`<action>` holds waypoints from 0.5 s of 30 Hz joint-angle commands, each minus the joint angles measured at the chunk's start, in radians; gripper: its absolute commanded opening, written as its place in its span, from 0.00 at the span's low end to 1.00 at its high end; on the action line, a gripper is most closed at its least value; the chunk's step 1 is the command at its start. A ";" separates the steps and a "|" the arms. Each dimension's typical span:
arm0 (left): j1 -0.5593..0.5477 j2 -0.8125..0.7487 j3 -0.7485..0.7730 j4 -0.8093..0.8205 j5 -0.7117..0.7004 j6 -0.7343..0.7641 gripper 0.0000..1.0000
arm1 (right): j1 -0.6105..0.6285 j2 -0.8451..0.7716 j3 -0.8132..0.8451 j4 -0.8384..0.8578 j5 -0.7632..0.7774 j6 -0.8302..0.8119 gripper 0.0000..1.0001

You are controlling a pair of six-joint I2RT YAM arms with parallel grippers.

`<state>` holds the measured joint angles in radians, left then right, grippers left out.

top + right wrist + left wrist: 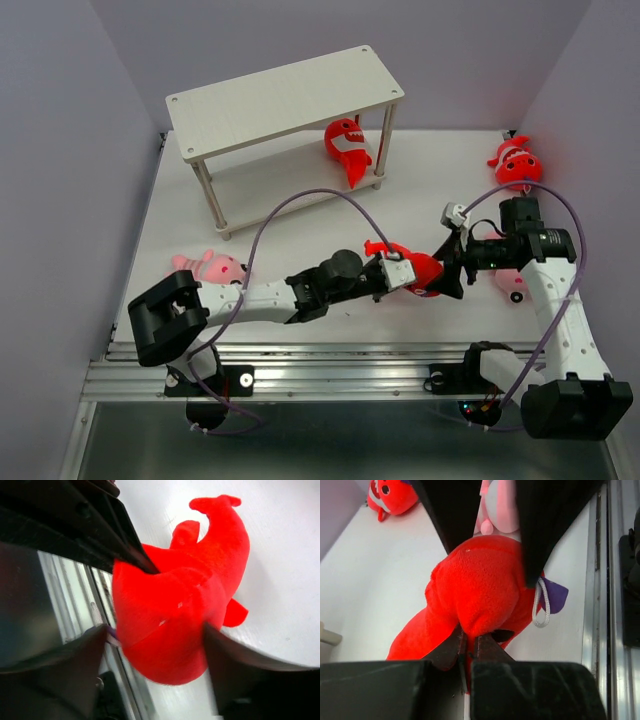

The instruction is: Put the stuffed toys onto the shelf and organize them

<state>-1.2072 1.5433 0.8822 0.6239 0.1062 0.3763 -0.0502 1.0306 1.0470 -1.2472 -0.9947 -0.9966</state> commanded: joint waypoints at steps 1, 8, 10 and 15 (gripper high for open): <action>0.069 -0.090 -0.089 0.143 0.039 -0.256 0.00 | 0.019 -0.070 0.021 0.096 -0.075 0.134 1.00; 0.187 -0.215 -0.294 0.233 0.102 -0.747 0.00 | 0.019 -0.046 0.082 0.005 -0.151 -0.047 1.00; 0.225 -0.239 -0.330 0.228 0.090 -0.936 0.00 | 0.019 -0.021 0.058 -0.078 -0.200 -0.207 1.00; 0.262 -0.249 -0.405 0.365 0.156 -1.243 0.00 | 0.019 -0.010 -0.040 -0.012 -0.234 -0.213 1.00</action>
<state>-0.9611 1.3319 0.5190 0.7853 0.2031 -0.5297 -0.0376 1.0210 1.0519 -1.2633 -1.1595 -1.1442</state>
